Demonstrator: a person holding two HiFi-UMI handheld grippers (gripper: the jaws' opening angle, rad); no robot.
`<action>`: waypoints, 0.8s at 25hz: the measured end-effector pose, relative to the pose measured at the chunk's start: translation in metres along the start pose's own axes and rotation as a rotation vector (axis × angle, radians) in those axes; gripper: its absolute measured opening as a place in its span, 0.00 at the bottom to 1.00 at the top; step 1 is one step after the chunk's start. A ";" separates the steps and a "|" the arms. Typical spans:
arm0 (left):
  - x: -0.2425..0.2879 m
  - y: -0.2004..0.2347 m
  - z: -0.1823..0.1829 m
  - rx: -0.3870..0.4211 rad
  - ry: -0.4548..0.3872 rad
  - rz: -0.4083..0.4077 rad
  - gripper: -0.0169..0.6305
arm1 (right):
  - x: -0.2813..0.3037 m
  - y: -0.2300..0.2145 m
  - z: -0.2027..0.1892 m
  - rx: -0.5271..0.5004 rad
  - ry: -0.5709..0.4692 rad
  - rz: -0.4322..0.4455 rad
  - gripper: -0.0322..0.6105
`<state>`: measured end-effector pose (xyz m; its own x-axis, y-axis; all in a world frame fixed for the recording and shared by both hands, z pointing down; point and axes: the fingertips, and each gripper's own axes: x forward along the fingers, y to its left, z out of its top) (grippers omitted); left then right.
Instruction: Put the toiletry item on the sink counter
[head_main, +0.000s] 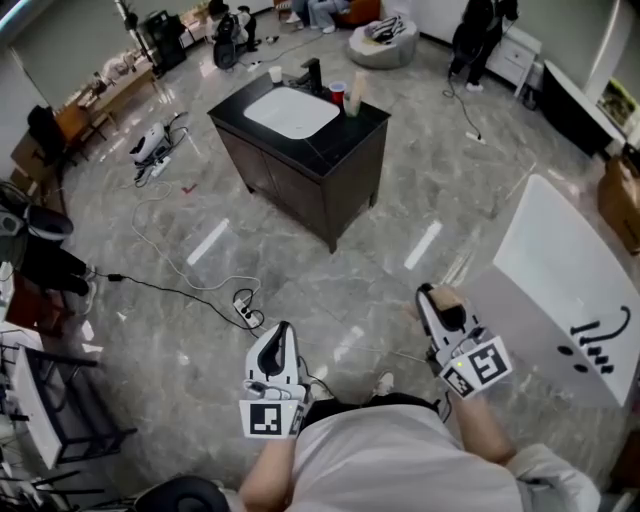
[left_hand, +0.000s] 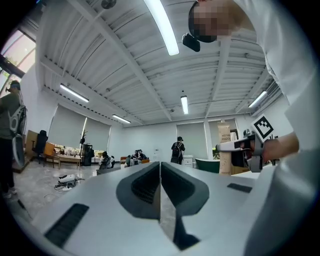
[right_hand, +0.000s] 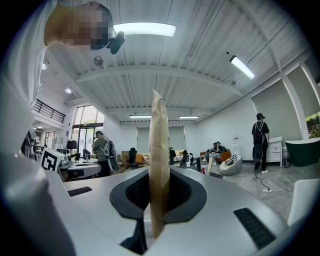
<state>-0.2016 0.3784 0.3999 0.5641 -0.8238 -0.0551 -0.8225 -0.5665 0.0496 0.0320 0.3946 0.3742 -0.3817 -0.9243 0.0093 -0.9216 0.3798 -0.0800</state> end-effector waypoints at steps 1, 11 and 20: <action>0.000 -0.002 0.000 0.004 0.002 -0.005 0.05 | -0.001 -0.001 0.000 0.000 0.000 0.000 0.14; 0.004 -0.015 -0.004 0.005 0.016 -0.016 0.05 | -0.006 -0.006 -0.002 0.015 0.002 0.009 0.14; 0.019 -0.053 -0.010 0.021 0.040 0.004 0.05 | -0.028 -0.034 -0.007 -0.022 0.017 0.041 0.14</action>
<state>-0.1472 0.3927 0.4064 0.5629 -0.8264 -0.0148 -0.8259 -0.5631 0.0291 0.0737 0.4079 0.3833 -0.4201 -0.9072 0.0238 -0.9064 0.4182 -0.0590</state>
